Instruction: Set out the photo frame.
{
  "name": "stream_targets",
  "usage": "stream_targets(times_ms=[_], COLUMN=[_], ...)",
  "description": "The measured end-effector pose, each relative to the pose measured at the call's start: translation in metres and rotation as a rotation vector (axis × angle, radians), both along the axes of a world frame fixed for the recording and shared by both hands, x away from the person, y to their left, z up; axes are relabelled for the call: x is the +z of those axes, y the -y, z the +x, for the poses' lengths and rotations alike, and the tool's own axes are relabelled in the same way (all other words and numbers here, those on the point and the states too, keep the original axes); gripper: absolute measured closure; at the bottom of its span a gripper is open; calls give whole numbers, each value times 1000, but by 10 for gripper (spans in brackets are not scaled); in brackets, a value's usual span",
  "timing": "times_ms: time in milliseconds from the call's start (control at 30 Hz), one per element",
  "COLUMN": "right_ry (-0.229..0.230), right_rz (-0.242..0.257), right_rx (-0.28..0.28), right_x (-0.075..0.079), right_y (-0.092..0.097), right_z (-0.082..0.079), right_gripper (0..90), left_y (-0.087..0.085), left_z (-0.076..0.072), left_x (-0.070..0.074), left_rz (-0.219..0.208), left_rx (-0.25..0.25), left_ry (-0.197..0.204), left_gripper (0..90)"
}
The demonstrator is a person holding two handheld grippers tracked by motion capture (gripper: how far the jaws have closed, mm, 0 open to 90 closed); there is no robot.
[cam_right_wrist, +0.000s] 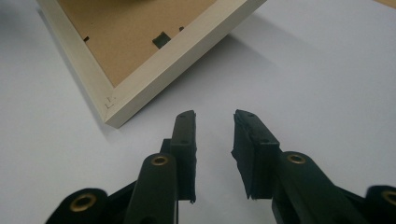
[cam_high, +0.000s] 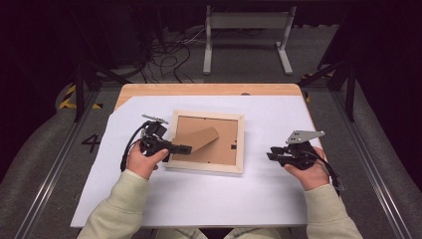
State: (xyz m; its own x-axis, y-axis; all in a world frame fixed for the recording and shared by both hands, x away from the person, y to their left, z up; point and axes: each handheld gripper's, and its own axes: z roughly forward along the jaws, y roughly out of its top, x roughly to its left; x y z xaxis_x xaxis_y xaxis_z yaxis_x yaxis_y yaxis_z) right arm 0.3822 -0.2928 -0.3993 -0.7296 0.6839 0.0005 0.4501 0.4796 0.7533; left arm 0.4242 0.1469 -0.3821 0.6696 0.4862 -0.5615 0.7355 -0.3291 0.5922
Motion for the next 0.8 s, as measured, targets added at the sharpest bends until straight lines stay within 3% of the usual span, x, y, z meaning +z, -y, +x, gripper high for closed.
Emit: stream_targets(times_ms=[600, 800], right_ry=[13, 10], right_rz=[24, 52], right_rx=[34, 48], right_x=[8, 12], right_y=[-9, -12], right_z=[6, 7], right_gripper=[681, 621], left_y=[-8, -12], left_z=[-20, -24], left_x=[3, 0], left_rz=[-18, -34], left_rx=[0, 2], left_ry=[12, 4], left_gripper=[765, 781])
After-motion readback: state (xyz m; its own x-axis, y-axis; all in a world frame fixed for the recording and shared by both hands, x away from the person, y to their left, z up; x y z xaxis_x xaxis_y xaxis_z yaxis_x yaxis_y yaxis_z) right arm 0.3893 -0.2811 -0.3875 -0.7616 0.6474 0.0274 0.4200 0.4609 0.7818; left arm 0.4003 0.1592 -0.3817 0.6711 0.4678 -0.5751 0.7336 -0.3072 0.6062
